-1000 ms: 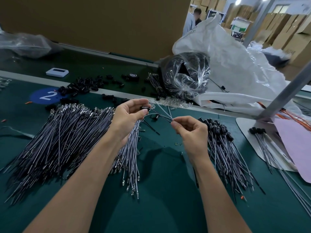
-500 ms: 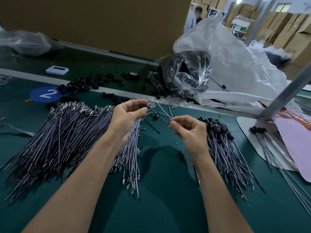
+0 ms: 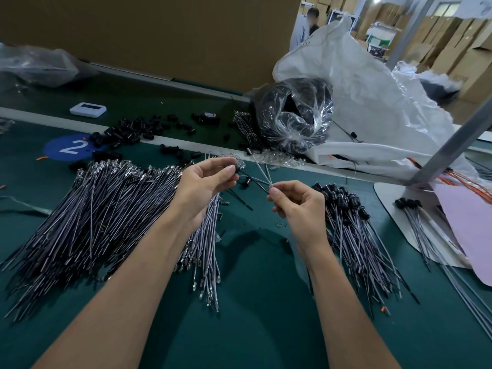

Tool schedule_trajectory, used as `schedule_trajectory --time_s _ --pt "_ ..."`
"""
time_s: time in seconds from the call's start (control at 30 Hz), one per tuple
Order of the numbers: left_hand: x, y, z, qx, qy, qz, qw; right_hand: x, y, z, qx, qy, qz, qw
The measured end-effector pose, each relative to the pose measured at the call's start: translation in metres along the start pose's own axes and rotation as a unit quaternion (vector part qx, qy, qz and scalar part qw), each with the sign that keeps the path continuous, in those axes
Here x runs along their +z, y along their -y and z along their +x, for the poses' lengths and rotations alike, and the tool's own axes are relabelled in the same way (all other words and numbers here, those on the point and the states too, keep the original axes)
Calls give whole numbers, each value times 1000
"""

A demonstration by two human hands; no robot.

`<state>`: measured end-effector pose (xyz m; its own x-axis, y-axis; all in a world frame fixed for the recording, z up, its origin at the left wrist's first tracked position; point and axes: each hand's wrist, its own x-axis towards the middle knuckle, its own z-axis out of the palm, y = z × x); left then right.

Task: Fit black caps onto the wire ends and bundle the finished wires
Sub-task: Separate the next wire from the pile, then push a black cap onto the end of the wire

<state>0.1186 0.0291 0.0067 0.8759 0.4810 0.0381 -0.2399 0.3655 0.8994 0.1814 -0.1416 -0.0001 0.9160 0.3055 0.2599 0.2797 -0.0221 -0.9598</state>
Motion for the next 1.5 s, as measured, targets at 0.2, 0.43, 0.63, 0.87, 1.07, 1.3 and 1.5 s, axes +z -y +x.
schedule_trajectory --time_s 0.2,0.43,0.63,0.87,1.07,1.3,1.5 --pt "2 3 -1 7 11 19 1000 2 0 0 -18 8 -22 1000" --pt "13 12 -4 31 53 105 993 4 -2 0 -38 8 -50 998" --pt "12 12 -4 17 48 55 997 7 0 -1 -52 -15 -44 998" --pt "14 13 -5 10 57 72 996 7 1 -1 -48 -17 -28 998" --pt "17 14 -8 8 104 130 986 8 0 -1 -62 -9 -32 998" --pt "18 11 -10 13 109 107 988 8 -2 0 -51 -4 -20 998" --pt "17 8 -10 4 -6 27 1000 1 -1 2 -86 -99 -21 991"
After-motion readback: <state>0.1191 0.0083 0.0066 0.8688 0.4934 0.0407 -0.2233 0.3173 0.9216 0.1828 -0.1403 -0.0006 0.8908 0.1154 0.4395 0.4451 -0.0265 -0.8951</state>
